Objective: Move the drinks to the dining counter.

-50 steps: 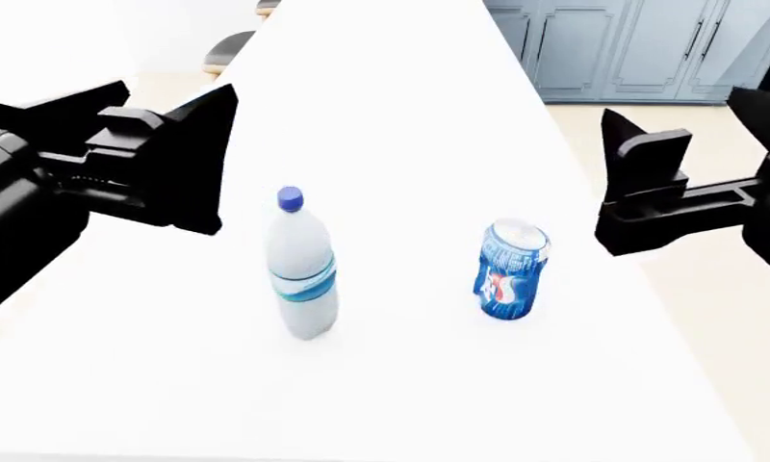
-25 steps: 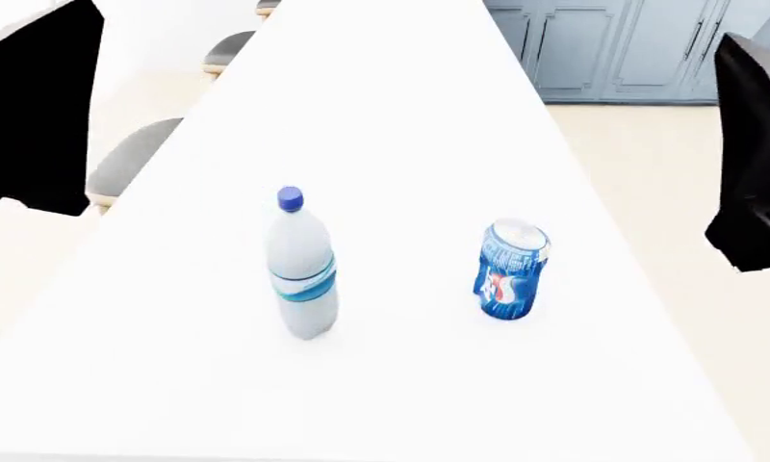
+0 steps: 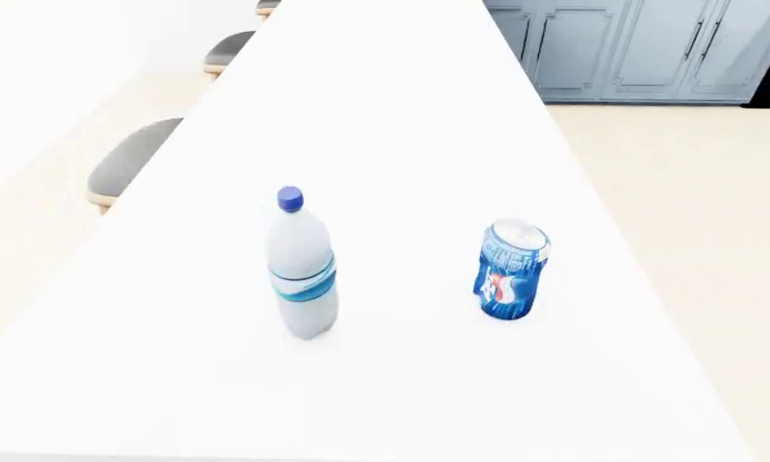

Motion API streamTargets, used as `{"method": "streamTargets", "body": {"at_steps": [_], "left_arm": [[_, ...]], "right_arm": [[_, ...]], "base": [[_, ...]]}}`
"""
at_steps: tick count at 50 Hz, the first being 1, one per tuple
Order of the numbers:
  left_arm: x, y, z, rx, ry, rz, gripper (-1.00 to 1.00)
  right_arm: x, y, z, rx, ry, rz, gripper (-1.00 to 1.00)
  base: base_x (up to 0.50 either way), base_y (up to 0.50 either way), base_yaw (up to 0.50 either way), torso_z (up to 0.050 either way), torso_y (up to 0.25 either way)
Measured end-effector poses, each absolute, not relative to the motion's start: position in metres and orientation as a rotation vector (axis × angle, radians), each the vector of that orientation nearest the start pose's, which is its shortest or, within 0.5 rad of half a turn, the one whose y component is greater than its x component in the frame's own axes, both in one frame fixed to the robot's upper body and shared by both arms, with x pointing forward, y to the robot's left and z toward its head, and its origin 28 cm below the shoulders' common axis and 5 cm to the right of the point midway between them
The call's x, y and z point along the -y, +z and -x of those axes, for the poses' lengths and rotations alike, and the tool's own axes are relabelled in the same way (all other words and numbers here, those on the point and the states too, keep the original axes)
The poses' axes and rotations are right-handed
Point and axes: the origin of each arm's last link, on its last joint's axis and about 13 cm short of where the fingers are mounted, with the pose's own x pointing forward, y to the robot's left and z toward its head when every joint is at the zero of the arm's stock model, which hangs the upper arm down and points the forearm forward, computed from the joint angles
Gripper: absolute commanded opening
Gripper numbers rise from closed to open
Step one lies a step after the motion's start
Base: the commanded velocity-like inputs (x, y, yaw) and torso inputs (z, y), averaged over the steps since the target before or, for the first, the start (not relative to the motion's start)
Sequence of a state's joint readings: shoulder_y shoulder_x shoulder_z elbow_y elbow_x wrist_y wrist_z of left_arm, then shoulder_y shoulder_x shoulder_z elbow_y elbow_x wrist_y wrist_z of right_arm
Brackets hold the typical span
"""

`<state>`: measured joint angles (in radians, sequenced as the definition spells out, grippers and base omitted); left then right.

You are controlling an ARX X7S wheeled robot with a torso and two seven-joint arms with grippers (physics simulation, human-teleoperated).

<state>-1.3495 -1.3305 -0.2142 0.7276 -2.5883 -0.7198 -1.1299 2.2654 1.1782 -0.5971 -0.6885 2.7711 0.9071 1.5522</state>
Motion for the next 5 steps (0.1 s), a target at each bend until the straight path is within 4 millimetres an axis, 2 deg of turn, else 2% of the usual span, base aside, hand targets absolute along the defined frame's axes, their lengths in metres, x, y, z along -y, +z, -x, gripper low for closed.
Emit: {"method": "streamTargets", "body": {"at_steps": [5], "left_arm": [[-0.289, 0.389, -0.038, 0.424, -0.25, 0.13, 1.0]], "right_arm": [[0.153, 0.402, -0.029, 0.408, 0.039, 0.218, 1.0]], "base": [[0.0, 0.0, 0.0, 0.0, 0.0]]}}
